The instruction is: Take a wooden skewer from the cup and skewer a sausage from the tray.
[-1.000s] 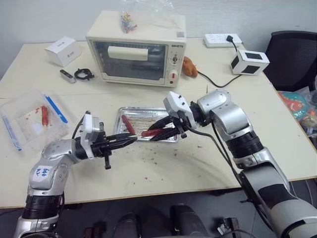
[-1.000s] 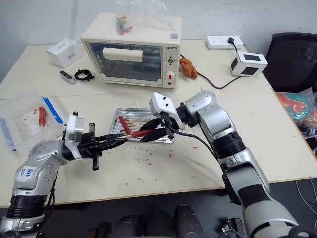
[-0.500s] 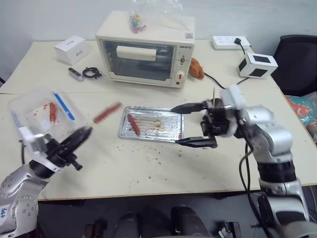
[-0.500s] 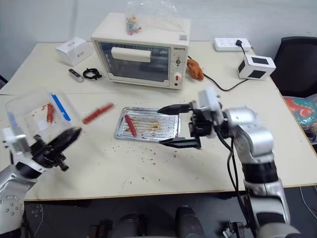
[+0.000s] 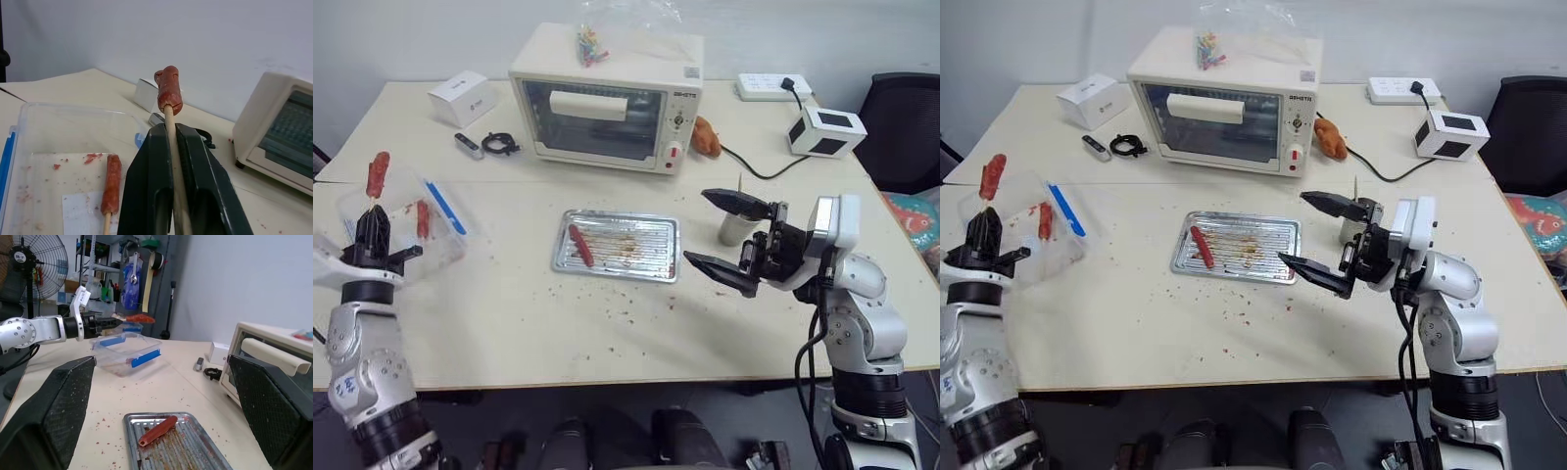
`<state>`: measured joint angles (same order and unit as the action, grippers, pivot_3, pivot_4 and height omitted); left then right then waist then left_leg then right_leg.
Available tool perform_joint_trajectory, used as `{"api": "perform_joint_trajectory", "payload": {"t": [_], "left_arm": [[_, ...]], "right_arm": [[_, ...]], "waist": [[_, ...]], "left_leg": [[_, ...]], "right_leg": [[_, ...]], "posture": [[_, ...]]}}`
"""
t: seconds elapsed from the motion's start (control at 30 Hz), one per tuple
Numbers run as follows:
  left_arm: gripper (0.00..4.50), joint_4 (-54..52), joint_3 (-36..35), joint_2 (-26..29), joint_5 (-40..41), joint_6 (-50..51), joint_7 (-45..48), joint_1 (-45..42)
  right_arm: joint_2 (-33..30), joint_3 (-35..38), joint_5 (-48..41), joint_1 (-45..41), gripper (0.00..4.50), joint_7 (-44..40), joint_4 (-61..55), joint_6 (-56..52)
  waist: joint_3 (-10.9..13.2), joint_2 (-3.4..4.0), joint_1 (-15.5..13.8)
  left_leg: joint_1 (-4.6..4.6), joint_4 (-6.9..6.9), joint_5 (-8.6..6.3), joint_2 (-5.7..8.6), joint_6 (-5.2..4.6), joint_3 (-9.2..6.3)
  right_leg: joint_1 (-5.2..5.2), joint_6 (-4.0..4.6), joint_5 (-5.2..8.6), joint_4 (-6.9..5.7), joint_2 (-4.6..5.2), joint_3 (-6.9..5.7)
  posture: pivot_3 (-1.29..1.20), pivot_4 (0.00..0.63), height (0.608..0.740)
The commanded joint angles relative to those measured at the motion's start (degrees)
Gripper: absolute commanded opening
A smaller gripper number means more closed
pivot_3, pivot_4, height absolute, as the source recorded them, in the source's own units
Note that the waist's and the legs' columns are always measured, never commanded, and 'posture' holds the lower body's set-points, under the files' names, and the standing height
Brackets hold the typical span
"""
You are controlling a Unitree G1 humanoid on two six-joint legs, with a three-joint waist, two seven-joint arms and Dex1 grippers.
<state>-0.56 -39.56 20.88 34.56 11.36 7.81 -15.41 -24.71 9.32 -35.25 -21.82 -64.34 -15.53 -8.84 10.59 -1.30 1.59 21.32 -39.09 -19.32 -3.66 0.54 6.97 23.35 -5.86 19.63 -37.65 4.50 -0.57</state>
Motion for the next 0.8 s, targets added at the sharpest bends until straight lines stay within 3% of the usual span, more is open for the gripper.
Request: {"api": "perform_joint_trajectory", "payload": {"t": [0.03, 0.13, 0.33, 0.47, 0.63, 0.8], "left_arm": [[0.28, 2.6, -0.1, 1.5, -1.0, -1.9, -0.8, -1.9], [0.95, 3.8, 0.4, 1.8, -1.4, -2.3, -0.6, -2.6], [2.75, -2.7, 3.9, 4.7, -1.3, -2.9, 8.0, 1.5], [3.87, -10.9, 9.8, 13.8, -2.7, -0.3, 21.0, 10.1], [3.87, -15.6, 15.9, 24.1, -4.4, -1.0, 38.8, 23.3], [3.87, -12.6, 19.5, 24.1, -8.3, -5.7, 44.4, 26.8]], "right_arm": [[-1.2, 0.4, -0.6, -0.2, 4.5, 1.1, -2.0, 1.1], [-2.3, 0.3, -0.6, -0.1, 4.5, 1.5, -1.7, 0.7], [-6.1, 1.2, -1.1, 0.8, 4.5, 0.1, -0.2, -0.1], [-10.7, 1.3, -1.1, 3.4, 4.5, -3.8, 1.5, -1.1], [-14.6, -0.8, 1.3, 9.6, 4.5, -10.2, 5.2, 1.1], [-12.1, -2.2, 6.1, 12.0, 4.5, -9.9, 11.4, 8.3]], "waist": [[0.0, -0.01, 0.0], [0.0, -0.02, 0.0], [0.0, -0.02, 0.1], [0.0, -0.02, 0.1], [0.0, 0.02, 0.1], [0.0, 0.02, 0.1]], "left_leg": [[0.0, 0.0, 0.0, -0.01, 0.0, 0.0], [0.0, 0.0, 0.0, -0.03, 0.0, -0.01], [0.01, 0.0, 0.0, -0.02, 0.0, 0.0], [0.01, 0.04, -0.01, -0.07, 0.02, 0.0], [-0.08, 0.17, -0.02, -0.01, 0.01, 0.11], [-0.1, 0.15, -0.01, -0.04, 0.01, 0.1]], "right_leg": [[0.0, 0.0, 0.0, 0.0, 0.0, 0.0], [0.0, 0.0, 0.0, 0.0, 0.01, -0.01], [0.0, 0.0, 0.0, 0.01, 0.04, -0.01], [0.02, 0.0, 0.0, 0.03, 0.04, 0.01], [-0.01, 0.04, 0.02, 0.26, 0.07, 0.1], [0.0, 0.08, 0.03, 0.21, 0.06, 0.1]], "posture": [[0.0, 0.15, 0.74], [0.0, 0.15, 0.74], [0.0, 0.15, 0.74], [0.0, 0.15, 0.74], [0.0, 0.15, 0.74], [0.0, 0.15, 0.74]]}}
